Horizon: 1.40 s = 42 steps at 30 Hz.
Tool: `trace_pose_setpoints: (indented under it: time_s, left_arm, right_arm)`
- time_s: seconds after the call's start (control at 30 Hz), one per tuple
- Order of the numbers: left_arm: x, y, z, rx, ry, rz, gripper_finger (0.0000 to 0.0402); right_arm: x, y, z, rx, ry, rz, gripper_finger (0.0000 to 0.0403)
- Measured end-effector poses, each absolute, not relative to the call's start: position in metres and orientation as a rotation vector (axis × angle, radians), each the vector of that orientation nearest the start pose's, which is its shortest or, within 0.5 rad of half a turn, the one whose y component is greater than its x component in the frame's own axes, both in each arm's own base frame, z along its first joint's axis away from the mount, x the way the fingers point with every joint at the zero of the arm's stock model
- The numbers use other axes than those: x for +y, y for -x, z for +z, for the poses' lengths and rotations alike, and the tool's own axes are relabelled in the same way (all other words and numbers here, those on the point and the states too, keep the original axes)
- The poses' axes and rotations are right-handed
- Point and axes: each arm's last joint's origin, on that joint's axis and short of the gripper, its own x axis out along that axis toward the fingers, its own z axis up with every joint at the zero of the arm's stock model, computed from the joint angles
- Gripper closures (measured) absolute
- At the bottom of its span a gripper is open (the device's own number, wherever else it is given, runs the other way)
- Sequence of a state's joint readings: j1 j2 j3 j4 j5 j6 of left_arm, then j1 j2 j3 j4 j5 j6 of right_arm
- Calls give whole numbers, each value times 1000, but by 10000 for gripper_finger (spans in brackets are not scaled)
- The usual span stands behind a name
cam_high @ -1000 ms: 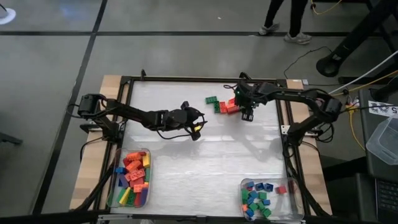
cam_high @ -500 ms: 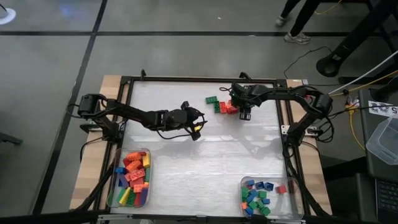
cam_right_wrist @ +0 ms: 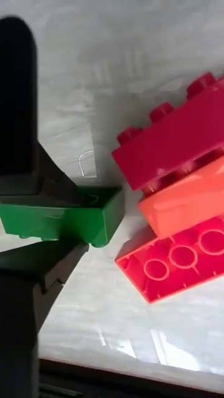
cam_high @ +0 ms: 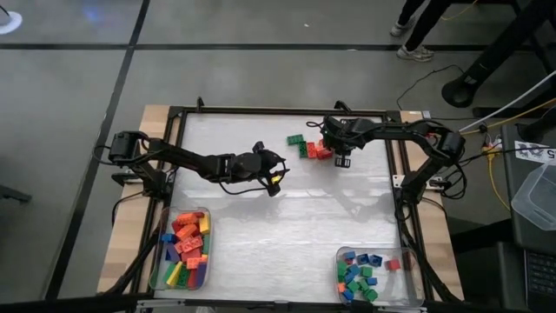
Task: Sort blocks by size
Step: Put the large green game piece into the left transparent bin
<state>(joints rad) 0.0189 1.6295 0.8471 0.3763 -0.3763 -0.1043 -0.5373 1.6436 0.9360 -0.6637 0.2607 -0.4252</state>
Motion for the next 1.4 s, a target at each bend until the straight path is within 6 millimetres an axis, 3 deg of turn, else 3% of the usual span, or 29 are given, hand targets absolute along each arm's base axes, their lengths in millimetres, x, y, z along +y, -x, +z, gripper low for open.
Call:
trace_pose_setpoints:
  time_s: [0.43, 0.63, 0.9, 1.13, 1.4]
  left_arm:
    - [17, -338, 200, 381, 29, 410, 235]
    - [13, -328, 215, 382, 27, 399, 235]
    - [1, -310, 233, 415, 96, 380, 235]
    - [-10, -303, 233, 470, 119, 355, 235]
    - [-25, -300, 230, 517, 37, 294, 235]
  right_arm:
    - [-150, -246, 184, 1500, -38, -258, 336]
    - [-142, -260, 200, 1393, -178, -159, 334]
    - [-102, -298, 229, 1256, -73, 12, 333]
    - [-46, -338, 250, 982, 133, 129, 332]
    - [8, -355, 260, 817, 311, 98, 332]
